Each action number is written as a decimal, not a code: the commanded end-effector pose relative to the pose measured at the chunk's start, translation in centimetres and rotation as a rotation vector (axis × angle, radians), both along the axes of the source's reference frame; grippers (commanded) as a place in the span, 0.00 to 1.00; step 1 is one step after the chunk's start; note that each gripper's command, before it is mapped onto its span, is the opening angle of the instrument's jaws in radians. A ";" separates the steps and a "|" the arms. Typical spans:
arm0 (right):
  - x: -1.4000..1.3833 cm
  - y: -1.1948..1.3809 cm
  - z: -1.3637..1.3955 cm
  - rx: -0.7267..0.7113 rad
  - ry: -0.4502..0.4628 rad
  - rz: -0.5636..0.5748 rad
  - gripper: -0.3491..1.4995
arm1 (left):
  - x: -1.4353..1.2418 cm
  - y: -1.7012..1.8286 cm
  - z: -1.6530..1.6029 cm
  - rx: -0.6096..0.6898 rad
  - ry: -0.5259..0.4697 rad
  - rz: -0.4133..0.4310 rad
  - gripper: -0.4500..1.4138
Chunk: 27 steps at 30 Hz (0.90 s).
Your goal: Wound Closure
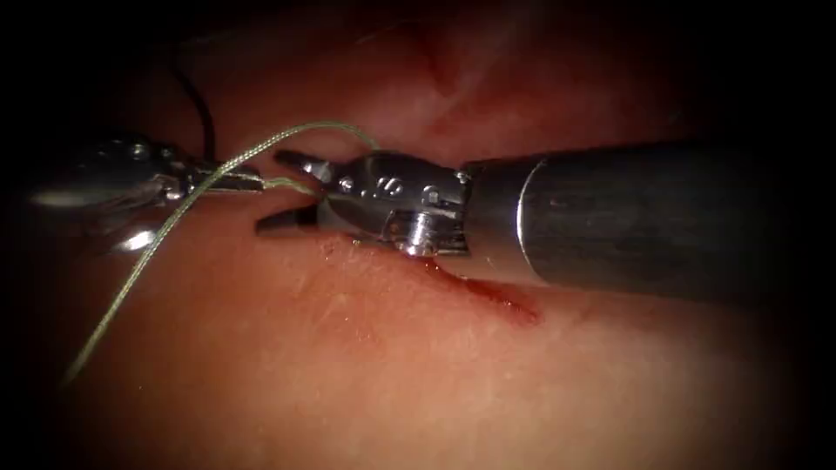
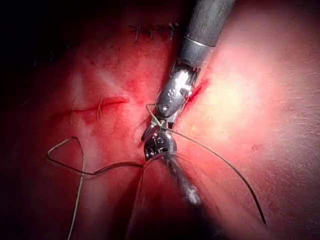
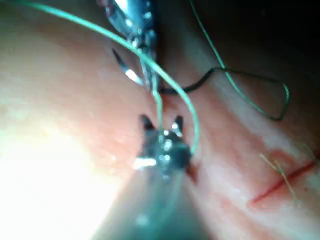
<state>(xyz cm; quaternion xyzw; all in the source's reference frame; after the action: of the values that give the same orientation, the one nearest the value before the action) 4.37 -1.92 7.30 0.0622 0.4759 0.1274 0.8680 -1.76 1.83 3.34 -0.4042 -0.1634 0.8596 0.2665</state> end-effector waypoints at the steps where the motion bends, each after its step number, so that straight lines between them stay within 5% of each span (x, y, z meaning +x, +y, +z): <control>1: 0.12 -0.01 0.07 -0.004 0.002 -0.001 0.98 | -0.05 0.02 0.02 -0.004 -0.006 0.000 0.00; 7: 0.12 -0.02 0.10 -0.016 0.001 -0.009 0.93 | -0.06 0.02 -0.04 -0.010 -0.008 0.003 0.00; 9: 0.11 -0.02 0.09 -0.013 0.005 -0.014 0.83 | -0.07 0.02 -0.04 -0.010 -0.007 0.002 0.00; 15: 0.11 -0.01 0.04 -0.006 0.027 -0.051 0.00 | -0.07 0.02 -0.04 -0.010 -0.007 0.001 0.00; 27: 0.05 0.11 -0.07 -0.022 0.044 -0.050 0.00 | -0.07 0.01 -0.05 -0.014 -0.007 0.005 0.00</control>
<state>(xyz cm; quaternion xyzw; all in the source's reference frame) 4.35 -1.82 7.18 0.0689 0.4936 0.1011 0.8611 -1.78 1.83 3.23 -0.4074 -0.1592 0.8602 0.2624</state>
